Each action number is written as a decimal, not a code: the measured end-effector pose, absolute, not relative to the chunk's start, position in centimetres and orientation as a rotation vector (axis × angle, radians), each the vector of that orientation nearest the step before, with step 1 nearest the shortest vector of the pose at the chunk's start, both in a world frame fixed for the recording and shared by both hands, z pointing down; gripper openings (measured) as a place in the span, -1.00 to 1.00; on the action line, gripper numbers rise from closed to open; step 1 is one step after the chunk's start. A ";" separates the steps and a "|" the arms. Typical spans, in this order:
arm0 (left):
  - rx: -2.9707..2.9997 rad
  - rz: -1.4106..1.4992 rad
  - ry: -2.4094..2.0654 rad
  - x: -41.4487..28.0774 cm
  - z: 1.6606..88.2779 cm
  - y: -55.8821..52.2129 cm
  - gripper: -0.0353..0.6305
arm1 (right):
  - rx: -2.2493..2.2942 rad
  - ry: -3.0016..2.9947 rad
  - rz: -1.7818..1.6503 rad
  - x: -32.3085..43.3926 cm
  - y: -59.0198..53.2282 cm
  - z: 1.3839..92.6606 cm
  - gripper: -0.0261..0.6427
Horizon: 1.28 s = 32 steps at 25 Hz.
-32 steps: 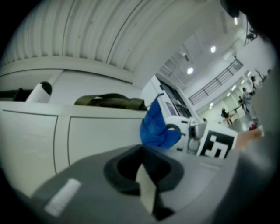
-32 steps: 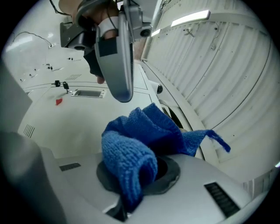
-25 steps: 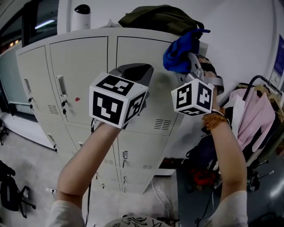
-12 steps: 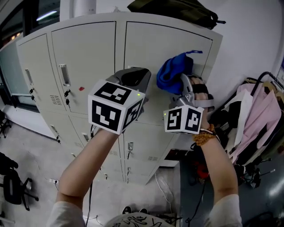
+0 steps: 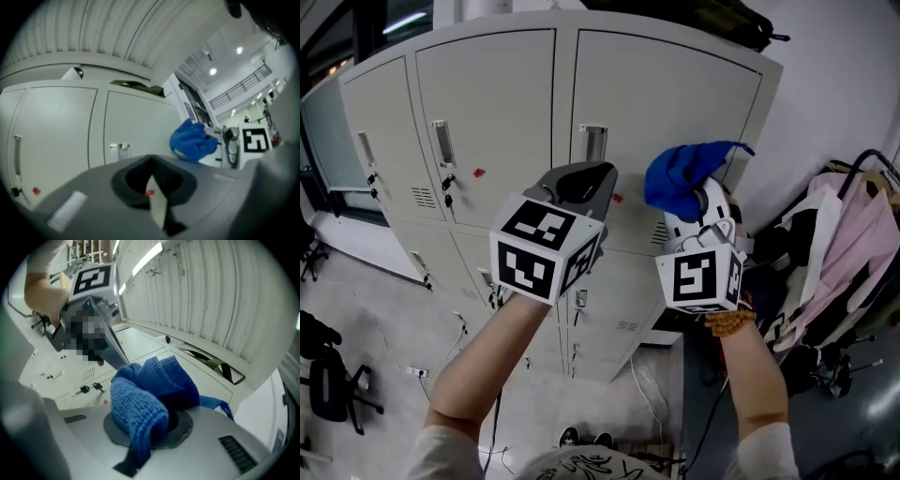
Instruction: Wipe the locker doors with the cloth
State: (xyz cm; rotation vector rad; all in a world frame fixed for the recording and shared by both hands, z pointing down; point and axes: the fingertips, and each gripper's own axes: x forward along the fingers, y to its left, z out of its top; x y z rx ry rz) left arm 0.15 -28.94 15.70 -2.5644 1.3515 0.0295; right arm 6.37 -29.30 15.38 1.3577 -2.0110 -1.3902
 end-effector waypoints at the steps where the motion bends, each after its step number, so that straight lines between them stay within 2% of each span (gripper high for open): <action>1: -2.565 0.037 1.349 0.2 16.2 -28.4 -0.88 | 1.358 -2.077 -1.361 6.4 -28.2 15.8 -0.82; 9: -2.514 0.057 1.394 0.6 22.4 -23.8 -0.88 | 1.403 -2.540 -1.054 7.2 -20.3 21.3 -0.82; 15: -2.611 0.045 1.462 1.3 27.9 -23.8 -0.88 | 1.433 -2.672 -0.775 8.0 -19.2 25.9 -0.82; 32: -2.633 0.026 1.463 1.5 28.7 -24.5 -0.88 | 1.480 -2.729 -0.706 7.9 -20.4 25.9 -0.82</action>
